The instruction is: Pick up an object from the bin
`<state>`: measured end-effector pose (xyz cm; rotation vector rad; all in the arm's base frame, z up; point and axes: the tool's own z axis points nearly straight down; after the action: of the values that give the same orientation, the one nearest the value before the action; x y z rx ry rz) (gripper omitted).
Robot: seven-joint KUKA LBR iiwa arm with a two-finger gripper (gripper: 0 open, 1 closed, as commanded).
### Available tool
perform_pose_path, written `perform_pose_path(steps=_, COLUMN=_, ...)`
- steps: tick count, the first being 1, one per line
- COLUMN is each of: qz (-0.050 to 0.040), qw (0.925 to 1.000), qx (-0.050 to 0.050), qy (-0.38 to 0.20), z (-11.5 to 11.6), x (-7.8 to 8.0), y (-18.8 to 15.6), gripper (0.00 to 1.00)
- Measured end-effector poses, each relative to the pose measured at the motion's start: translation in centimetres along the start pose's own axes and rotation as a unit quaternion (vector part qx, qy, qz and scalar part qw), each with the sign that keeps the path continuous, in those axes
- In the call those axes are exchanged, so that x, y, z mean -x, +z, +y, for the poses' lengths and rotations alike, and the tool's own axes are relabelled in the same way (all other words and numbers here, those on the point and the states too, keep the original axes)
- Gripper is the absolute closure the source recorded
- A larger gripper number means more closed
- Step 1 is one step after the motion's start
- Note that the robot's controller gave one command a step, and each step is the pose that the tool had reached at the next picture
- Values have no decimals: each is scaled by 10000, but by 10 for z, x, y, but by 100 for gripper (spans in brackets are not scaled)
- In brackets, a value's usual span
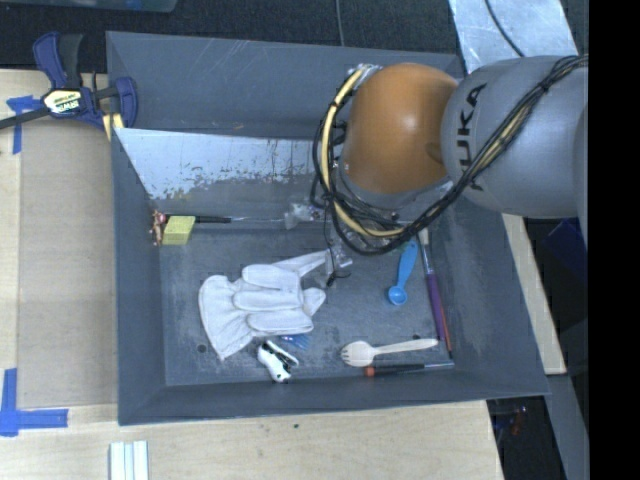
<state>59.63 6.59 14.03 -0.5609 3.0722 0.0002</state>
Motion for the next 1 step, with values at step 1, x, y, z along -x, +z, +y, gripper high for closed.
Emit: perform_pose_path(steps=1, qz=-20, qw=9974, qx=4, qy=714, z=-8, x=3, y=24, gripper=0)
